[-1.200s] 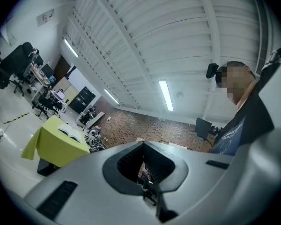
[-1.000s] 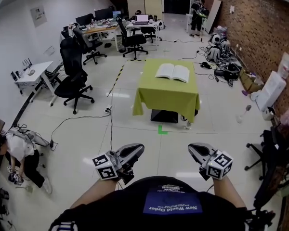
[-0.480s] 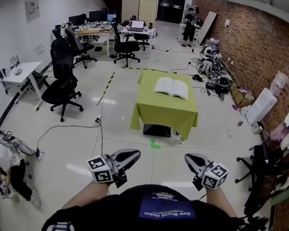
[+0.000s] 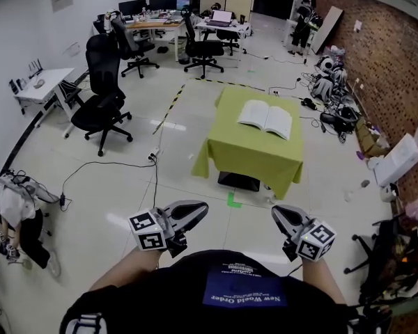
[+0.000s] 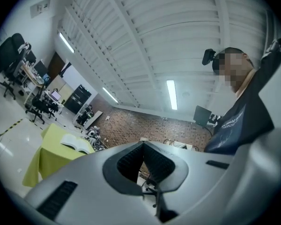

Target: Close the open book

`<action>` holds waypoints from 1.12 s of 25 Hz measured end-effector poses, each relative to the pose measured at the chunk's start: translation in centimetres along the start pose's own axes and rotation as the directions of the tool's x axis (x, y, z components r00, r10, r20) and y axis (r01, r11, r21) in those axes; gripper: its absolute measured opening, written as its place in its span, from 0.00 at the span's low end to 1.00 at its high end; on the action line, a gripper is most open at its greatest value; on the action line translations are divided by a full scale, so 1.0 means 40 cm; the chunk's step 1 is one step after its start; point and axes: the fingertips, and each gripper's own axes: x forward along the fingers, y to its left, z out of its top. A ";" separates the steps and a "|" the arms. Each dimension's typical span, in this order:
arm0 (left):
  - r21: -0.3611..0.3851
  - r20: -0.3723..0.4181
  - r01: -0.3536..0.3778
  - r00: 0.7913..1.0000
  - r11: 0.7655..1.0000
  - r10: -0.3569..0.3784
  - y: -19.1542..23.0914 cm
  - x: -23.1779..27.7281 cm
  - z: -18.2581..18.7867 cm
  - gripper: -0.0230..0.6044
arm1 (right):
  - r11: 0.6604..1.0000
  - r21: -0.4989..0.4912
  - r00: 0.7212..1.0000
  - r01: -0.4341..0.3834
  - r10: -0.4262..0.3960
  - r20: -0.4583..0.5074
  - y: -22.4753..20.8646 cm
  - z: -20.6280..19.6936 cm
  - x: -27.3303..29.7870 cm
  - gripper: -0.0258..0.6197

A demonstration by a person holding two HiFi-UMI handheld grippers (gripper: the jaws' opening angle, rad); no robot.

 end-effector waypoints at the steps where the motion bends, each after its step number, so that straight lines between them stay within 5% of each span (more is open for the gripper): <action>1: 0.009 0.014 -0.014 1.000 1.000 0.014 0.008 0.038 0.017 0.05 | 1.000 -0.015 1.000 -0.018 0.017 -0.008 -0.037 0.015 0.003 0.02; 10: 0.006 0.060 -0.110 0.992 0.994 0.110 0.065 0.330 0.011 0.05 | 0.988 -0.056 0.989 -0.147 0.147 -0.010 -0.336 0.080 -0.024 0.02; 17: 0.012 0.015 -0.140 0.990 0.990 0.140 0.137 0.431 0.024 0.05 | 0.987 -0.016 0.987 -0.161 0.161 -0.004 -0.461 0.080 -0.009 0.02; 28: -0.024 0.006 0.022 1.000 0.999 -0.022 0.422 0.529 0.134 0.05 | 0.999 -0.047 1.000 -0.006 0.005 -0.014 -0.621 0.166 0.166 0.02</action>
